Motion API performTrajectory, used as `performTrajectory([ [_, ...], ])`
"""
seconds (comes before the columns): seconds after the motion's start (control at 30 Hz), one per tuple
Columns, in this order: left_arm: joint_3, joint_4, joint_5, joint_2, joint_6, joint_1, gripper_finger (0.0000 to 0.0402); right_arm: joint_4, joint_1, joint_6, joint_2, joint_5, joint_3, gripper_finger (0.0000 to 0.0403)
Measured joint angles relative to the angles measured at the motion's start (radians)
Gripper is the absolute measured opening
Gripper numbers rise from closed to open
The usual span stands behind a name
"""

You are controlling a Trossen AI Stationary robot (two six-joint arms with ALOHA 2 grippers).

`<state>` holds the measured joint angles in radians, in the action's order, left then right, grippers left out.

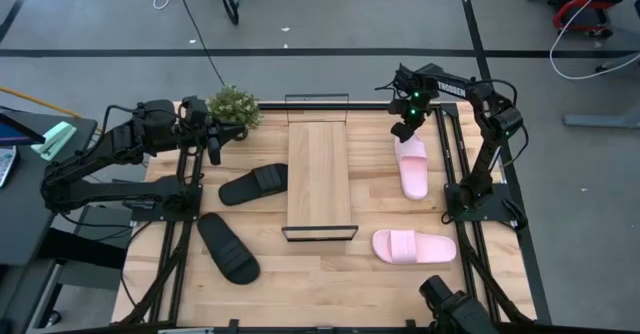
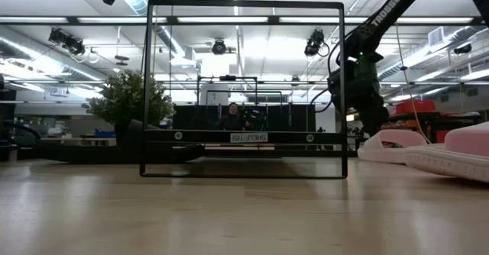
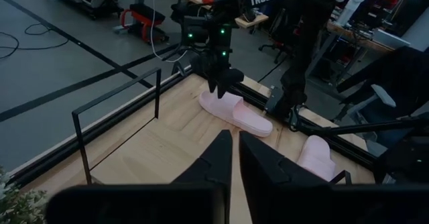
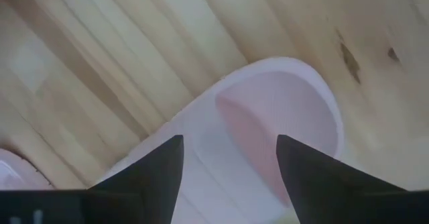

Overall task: Pick and place slides into the shelf
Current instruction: Put the top pink slide on the shelf

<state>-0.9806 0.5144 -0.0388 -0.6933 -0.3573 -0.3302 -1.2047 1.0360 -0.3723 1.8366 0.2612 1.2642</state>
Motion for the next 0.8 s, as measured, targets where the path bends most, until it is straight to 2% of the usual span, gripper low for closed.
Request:
performTrajectory([
  [0.33, 0.000, 0.000, 0.000, 0.000, 0.000, 0.000, 0.0024, 0.035, 0.012, -0.061, -0.001, 0.052, -0.074, 0.0239],
  [0.57, 0.000, 0.000, 0.000, 0.000, -0.024, 0.000, 0.0030, 0.013, 0.017, -0.076, -0.001, 0.158, -0.111, 0.0231],
  [0.8, 0.000, 0.000, 0.000, 0.000, -0.026, 0.000, 0.0035, 0.019, 0.012, -0.103, -0.002, 0.159, -0.153, 0.0215],
])
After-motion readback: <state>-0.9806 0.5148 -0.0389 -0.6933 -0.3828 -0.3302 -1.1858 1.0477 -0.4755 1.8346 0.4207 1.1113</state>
